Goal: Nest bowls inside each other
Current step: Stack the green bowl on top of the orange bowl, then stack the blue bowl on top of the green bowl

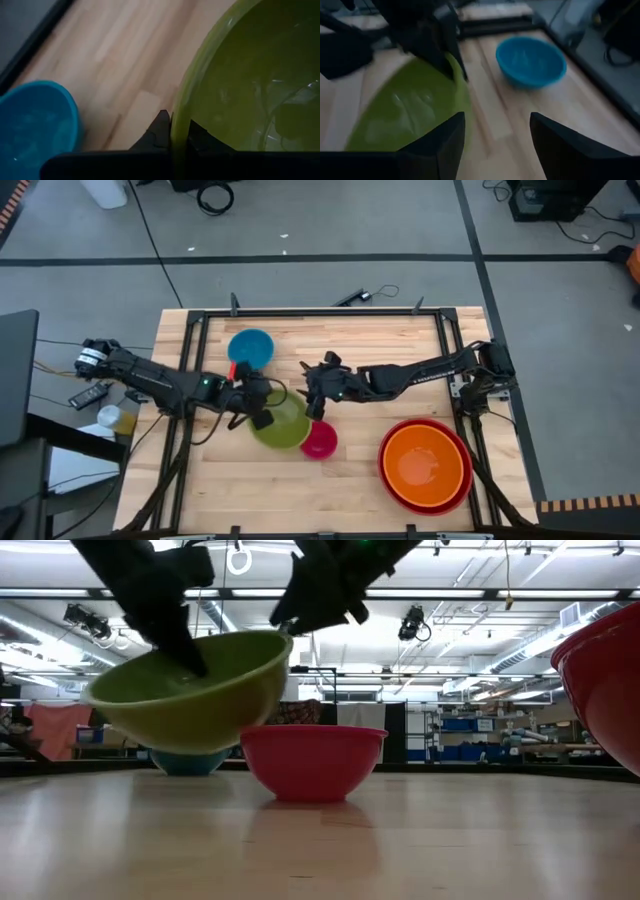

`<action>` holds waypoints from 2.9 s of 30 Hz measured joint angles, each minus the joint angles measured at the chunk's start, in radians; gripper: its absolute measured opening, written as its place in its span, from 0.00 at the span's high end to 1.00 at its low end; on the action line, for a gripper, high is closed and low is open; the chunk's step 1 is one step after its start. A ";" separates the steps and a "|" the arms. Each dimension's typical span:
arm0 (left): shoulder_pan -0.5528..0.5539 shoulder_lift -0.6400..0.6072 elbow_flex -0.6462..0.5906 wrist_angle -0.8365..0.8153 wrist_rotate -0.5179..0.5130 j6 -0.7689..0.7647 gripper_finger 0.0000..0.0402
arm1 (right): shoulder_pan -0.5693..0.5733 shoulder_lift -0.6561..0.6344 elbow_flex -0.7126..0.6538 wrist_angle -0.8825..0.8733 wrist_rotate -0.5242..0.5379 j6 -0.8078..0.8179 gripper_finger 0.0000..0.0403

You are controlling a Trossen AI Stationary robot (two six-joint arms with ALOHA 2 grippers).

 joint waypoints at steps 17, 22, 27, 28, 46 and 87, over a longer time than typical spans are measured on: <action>0.058 0.002 -0.001 0.186 -0.038 0.111 0.95 | -0.028 0.035 0.004 -0.021 0.000 -0.047 0.60; 0.057 0.002 0.001 0.243 -0.015 0.104 0.85 | -0.041 0.034 0.012 -0.117 -0.024 -0.035 0.93; 0.052 -0.002 0.004 0.252 0.002 0.154 0.71 | -0.050 0.018 0.092 -0.437 -0.020 -0.009 0.95; 0.051 -0.003 0.006 0.240 0.001 0.157 0.69 | -0.050 0.011 0.110 -0.524 -0.021 -0.006 0.95; 0.060 -0.002 0.019 0.120 -0.027 0.198 0.58 | 0.141 -0.586 -0.026 -1.198 -0.131 0.461 0.95; 0.378 0.000 -0.095 0.015 0.042 0.209 0.58 | 0.449 -0.766 -0.484 -0.613 0.133 0.455 0.70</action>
